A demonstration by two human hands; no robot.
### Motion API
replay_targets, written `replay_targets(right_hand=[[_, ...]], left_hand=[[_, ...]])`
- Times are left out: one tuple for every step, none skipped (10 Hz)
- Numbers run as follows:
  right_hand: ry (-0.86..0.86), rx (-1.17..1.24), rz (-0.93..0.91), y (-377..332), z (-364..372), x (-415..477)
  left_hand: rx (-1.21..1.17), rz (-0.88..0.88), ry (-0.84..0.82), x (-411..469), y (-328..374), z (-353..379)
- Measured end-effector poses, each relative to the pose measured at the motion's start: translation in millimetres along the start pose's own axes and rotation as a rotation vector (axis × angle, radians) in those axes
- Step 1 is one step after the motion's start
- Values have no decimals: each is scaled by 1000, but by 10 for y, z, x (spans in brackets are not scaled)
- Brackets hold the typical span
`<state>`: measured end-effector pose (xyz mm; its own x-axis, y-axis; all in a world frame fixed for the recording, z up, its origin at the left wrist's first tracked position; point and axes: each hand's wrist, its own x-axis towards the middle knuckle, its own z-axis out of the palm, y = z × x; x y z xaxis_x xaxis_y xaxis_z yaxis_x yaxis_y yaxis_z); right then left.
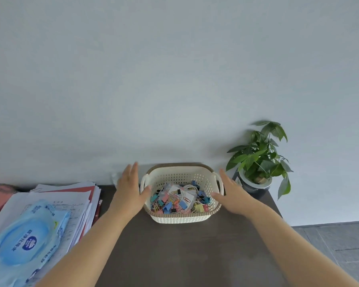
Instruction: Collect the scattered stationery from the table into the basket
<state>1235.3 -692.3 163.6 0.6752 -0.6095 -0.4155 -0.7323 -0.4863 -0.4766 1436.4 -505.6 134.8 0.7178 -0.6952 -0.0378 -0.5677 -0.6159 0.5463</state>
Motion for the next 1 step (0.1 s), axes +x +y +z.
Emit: replay_targets(right_hand=[[-58, -19, -185, -86, -503, -741]], left_hand=[[-32, 280, 259, -321, 244, -675]])
